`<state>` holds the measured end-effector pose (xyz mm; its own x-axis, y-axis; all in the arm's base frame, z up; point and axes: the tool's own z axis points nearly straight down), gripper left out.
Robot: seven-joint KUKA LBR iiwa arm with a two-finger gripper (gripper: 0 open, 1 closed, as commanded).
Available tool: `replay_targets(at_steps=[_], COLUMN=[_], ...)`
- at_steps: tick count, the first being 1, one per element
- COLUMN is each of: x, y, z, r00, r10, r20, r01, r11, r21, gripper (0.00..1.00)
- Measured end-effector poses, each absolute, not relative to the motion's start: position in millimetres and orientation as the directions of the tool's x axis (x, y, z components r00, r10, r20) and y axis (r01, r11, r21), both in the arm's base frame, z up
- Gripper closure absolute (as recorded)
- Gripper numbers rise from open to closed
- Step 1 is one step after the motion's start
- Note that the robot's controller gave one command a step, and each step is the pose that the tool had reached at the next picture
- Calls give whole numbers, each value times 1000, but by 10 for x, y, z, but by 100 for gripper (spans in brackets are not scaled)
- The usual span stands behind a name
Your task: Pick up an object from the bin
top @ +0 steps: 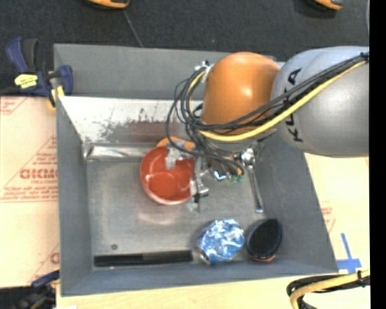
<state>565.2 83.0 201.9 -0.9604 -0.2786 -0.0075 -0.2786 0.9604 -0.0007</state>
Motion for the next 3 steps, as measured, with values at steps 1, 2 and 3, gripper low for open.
replay_targets(at_steps=[1,2,3], x=[5716,5635,5777], y=[1110,1129,1100], z=[1607,1342,1276], r00=[-944,-974,-819], r10=[-331,-226,-573], r20=[-6,-4,-7], r01=[-331,-226,-573], r11=[944,974,819], r21=[0,0,-3], gripper=[0,0,0])
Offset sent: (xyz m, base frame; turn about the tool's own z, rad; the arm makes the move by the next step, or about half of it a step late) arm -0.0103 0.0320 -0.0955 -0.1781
